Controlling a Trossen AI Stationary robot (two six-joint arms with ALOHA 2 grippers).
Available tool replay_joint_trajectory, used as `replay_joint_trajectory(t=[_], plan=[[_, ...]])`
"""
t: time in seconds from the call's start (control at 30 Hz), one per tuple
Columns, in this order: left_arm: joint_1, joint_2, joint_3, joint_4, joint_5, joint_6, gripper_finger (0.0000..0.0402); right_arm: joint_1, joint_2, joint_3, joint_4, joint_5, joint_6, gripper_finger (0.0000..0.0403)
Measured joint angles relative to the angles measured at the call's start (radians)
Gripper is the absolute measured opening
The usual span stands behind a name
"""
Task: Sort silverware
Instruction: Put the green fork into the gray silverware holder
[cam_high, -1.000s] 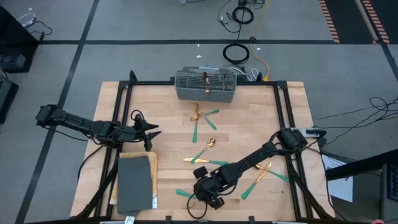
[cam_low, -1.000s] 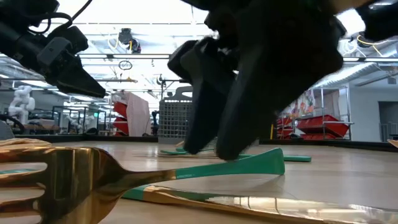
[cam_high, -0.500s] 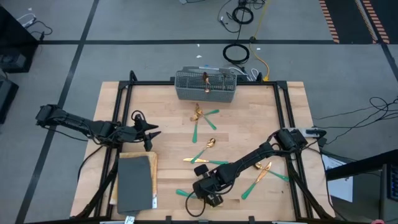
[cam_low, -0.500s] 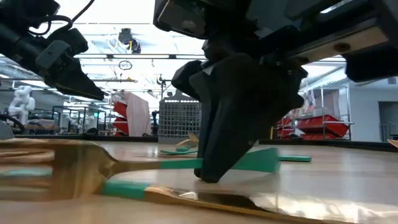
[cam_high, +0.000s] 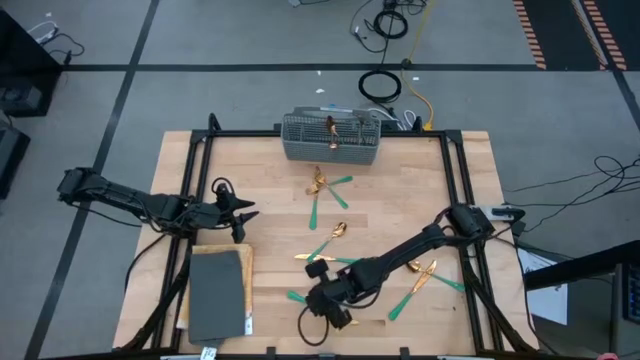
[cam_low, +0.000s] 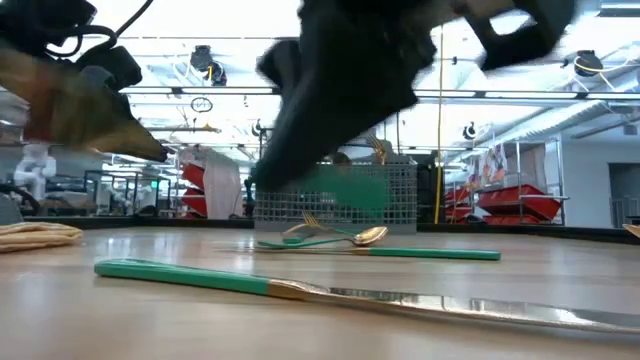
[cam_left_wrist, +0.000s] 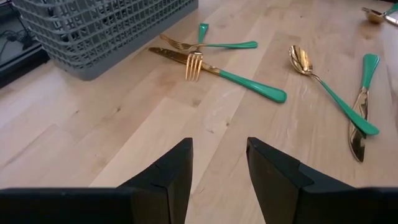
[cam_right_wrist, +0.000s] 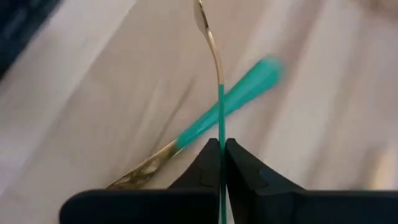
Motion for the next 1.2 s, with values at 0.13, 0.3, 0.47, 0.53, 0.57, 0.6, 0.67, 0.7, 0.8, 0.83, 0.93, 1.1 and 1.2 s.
replay_joint_trajectory(t=[0.13, 0.3, 0.47, 0.53, 0.57, 0.6, 0.67, 0.7, 0.8, 0.83, 0.93, 1.1, 1.2], plan=[[0.0, 0.0, 0.0, 0.0, 0.0, -0.017, 0.0157, -0.03, -0.082, -0.004, -0.016, 0.155, -0.089, 0.0001], [0.0, 0.0, 0.0, 0.0, 0.0, -0.023, 0.0157, -0.112, -0.332, -0.148, 0.079, 0.399, -0.183, 0.0], [0.0, 0.0, 0.0, 0.0, 0.0, -0.021, 0.0157, -0.241, -0.705, -0.556, 0.516, 0.408, -0.261, 0.0], [0.0, 0.0, 0.0, 0.0, 0.0, -0.017, 0.0157, -0.318, -0.848, -0.76, 0.814, 0.385, -0.296, 0.0], [0.0, 0.0, 0.0, 0.0, -0.001, -0.014, 0.0157, -0.362, -0.905, -0.864, 0.982, 0.359, -0.31, 0.0], [0.0, 0.0, 0.0, 0.0, -0.001, -0.014, 0.0157, -0.406, -0.951, -0.966, 1.153, 0.323, -0.308, 0.0], [0.0, 0.0, 0.0, 0.0, -0.002, -0.014, 0.0157, -0.507, -1.007, -1.142, 1.463, 0.221, -0.262, 0.0], [0.0, 0.0, 0.0, 0.0, -0.002, -0.015, 0.0157, -0.557, -1.019, -1.214, 1.584, 0.185, -0.229, 0.0], [0.0, 0.0, 0.0, 0.0, -0.008, -0.015, 0.0157, -0.694, -1.012, -1.358, 1.796, 0.137, -0.117, 0.0], [0.0, 0.0, 0.0, 0.002, -0.014, -0.015, 0.0157, -0.73, -1.001, -1.378, 1.822, 0.111, -0.081, 0.0], [0.0, 0.0, 0.0, 0.005, -0.053, -0.015, 0.0157, -0.817, -0.954, -1.373, 1.833, 0.001, -0.012, 0.0], [0.0, 0.0, 0.0, 0.004, -0.117, -0.013, 0.0157, -0.93, -0.811, -1.28, 1.832, -0.078, 0.039, 0.0], [0.0, 0.0, 0.0, 0.004, -0.122, -0.013, 0.0157, -0.988, -0.714, -1.233, 1.861, -0.109, 0.055, 0.0]])
